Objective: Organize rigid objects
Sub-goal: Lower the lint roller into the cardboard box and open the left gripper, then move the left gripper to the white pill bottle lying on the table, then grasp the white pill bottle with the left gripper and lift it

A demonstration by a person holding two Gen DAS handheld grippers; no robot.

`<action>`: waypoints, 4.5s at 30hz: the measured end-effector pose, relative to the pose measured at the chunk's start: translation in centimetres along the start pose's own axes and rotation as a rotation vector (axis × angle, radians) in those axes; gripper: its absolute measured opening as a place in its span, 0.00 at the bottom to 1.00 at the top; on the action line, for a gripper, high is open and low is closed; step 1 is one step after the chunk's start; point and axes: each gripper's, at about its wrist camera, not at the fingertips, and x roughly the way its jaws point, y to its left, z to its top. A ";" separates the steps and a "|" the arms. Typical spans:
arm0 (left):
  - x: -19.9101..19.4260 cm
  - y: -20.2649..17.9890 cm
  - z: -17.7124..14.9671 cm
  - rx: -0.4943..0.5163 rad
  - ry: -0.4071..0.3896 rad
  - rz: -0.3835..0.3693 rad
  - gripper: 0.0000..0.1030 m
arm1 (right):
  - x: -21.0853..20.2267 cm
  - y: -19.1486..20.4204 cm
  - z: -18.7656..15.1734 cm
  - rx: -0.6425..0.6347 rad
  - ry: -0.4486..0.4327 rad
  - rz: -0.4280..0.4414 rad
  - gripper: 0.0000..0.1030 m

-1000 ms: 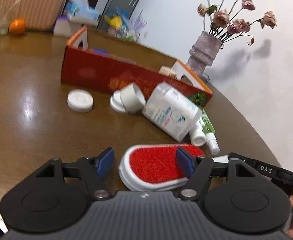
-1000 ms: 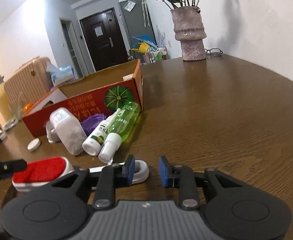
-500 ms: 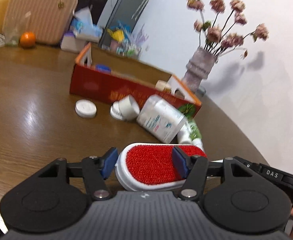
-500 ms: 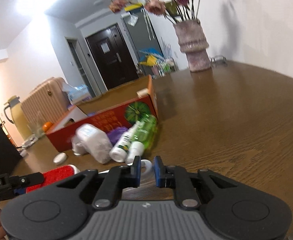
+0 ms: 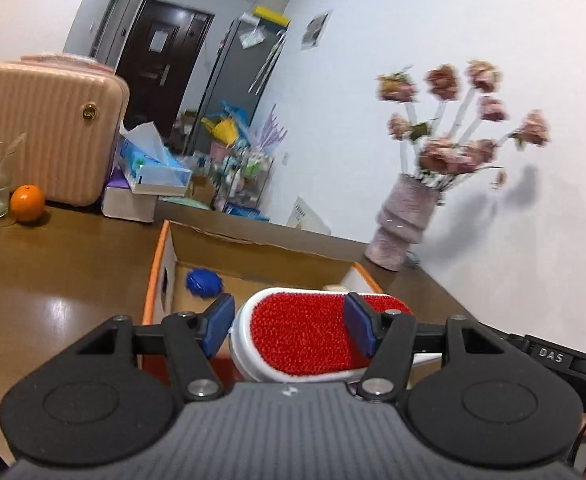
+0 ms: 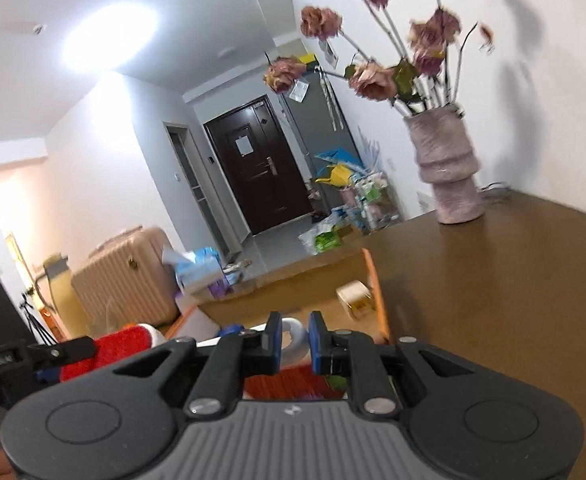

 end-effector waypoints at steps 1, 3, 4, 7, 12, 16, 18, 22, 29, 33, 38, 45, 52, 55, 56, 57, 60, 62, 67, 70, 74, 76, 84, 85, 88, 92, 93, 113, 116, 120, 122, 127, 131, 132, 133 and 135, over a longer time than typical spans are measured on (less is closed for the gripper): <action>1.7 0.7 1.0 -0.012 0.022 0.016 0.59 | 1.7 -0.2 0.8 0.015 0.024 0.010 0.14; 4.3 1.8 2.1 -0.012 0.056 0.028 0.59 | 5.3 -0.5 2.0 0.025 0.086 0.020 0.14; 5.2 2.2 2.3 -0.007 0.068 0.030 0.59 | 6.6 -0.6 2.3 0.023 0.109 0.018 0.14; 7.9 3.7 2.2 0.008 0.113 0.047 0.59 | 10.1 -1.3 2.7 0.034 0.169 0.014 0.14; 10.5 5.9 0.3 0.005 0.182 0.065 0.59 | 13.4 -1.8 0.9 0.035 0.235 0.008 0.14; 11.0 6.5 -0.4 0.028 0.183 0.081 0.60 | 14.8 -1.4 -0.9 -0.004 0.282 -0.008 0.13; 10.9 6.4 -0.5 0.046 0.182 0.072 0.65 | 14.9 -1.0 -1.2 -0.044 0.284 -0.021 0.13; 10.1 5.4 -0.8 0.112 0.175 0.092 0.67 | 14.7 -1.0 -1.2 -0.039 0.290 -0.002 0.13; 6.5 4.4 0.7 0.136 0.131 0.123 0.69 | 12.0 0.6 -0.1 -0.091 0.267 0.003 0.14; 3.2 3.5 1.9 0.119 0.095 0.098 0.73 | 9.0 2.4 1.9 -0.151 0.212 0.012 0.16; -0.9 1.3 2.1 0.159 0.024 0.121 0.80 | 5.4 5.9 3.6 -0.312 0.160 0.009 0.33; -6.3 -2.7 -1.3 0.304 -0.192 0.240 1.00 | 0.9 8.5 2.5 -0.353 0.073 0.031 0.68; -9.5 -4.0 -5.5 0.293 -0.243 0.215 1.00 | -3.3 9.1 -1.3 -0.373 -0.177 -0.008 0.95; -10.1 -4.3 -7.0 0.307 -0.262 0.225 1.00 | -4.1 8.9 -3.2 -0.377 -0.212 -0.055 0.95; -10.3 -4.5 -7.4 0.314 -0.263 0.229 1.00 | -4.3 8.8 -3.7 -0.376 -0.206 -0.060 0.95; -10.5 -4.4 -7.7 0.317 -0.261 0.228 1.00 | -4.5 8.8 -4.0 -0.375 -0.199 -0.061 0.95; -11.1 -4.3 -8.3 0.306 -0.257 0.217 1.00 | -5.3 8.8 -4.7 -0.360 -0.199 -0.073 0.95; -11.4 -4.1 -8.6 0.279 -0.247 0.210 1.00 | -5.8 8.7 -4.8 -0.350 -0.206 -0.079 0.95; -13.0 -3.4 -10.5 0.201 -0.170 0.171 1.00 | -8.2 9.1 -6.2 -0.354 -0.214 -0.073 0.96; -14.8 -3.3 -12.4 0.178 -0.154 0.135 1.00 | -10.4 9.4 -8.0 -0.350 -0.216 -0.069 0.97; -17.3 -3.6 -15.4 0.217 -0.142 0.095 1.00 | -12.7 9.7 -10.8 -0.371 -0.204 -0.087 0.98; -18.2 -3.7 -16.7 0.225 -0.132 0.087 1.00 | -13.7 9.8 -12.1 -0.371 -0.190 -0.101 0.98; -17.9 -3.7 -18.9 0.198 -0.048 0.099 1.00 | -16.0 9.4 -15.8 -0.420 -0.119 -0.142 0.98; -17.6 -3.8 -19.0 0.195 -0.044 0.106 1.00 | -16.1 9.2 -16.1 -0.420 -0.113 -0.147 0.98; -17.2 -3.8 -19.0 0.191 -0.030 0.108 1.00 | -16.0 8.3 -16.2 -0.393 -0.102 -0.165 0.98; -16.3 -3.7 -19.1 0.191 -0.009 0.116 1.00 | -15.8 7.6 -16.2 -0.370 -0.093 -0.173 0.98; -16.1 -3.7 -19.1 0.187 -0.003 0.118 1.00 | -15.7 7.5 -16.2 -0.371 -0.090 -0.174 0.98; -4.1 -4.0 -11.8 0.204 0.009 0.089 1.00 | -2.3 3.3 -8.5 -0.124 0.013 -0.014 0.62; -2.2 -3.9 -11.5 0.191 0.024 0.064 0.99 | 2.0 2.6 -7.5 -0.092 0.036 0.008 0.51; -1.4 -2.3 -12.3 0.121 0.063 0.041 0.96 | 5.2 3.4 -8.2 -0.164 0.117 0.058 0.31; -1.6 -1.1 -12.7 0.079 0.088 0.060 0.93 | 4.5 4.6 -9.3 -0.242 0.129 0.105 0.28; -1.8 1.4 -13.4 -0.006 0.128 0.089 0.82 | 2.5 6.1 -11.1 -0.210 0.193 0.294 0.33; -2.0 1.9 -13.0 -0.036 0.120 0.074 0.78 | 2.5 5.1 -10.9 -0.113 0.164 0.260 0.34; -2.1 1.8 -12.8 -0.038 0.108 0.052 0.78 | 2.8 4.5 -10.7 -0.082 0.154 0.218 0.36; -2.0 1.5 -12.6 -0.032 0.096 0.019 0.78 | 3.2 3.9 -10.4 -0.056 0.152 0.179 0.36; -1.6 0.7 -12.5 -0.011 0.089 -0.021 0.79 | 3.7 3.1 -10.2 -0.019 0.160 0.141 0.36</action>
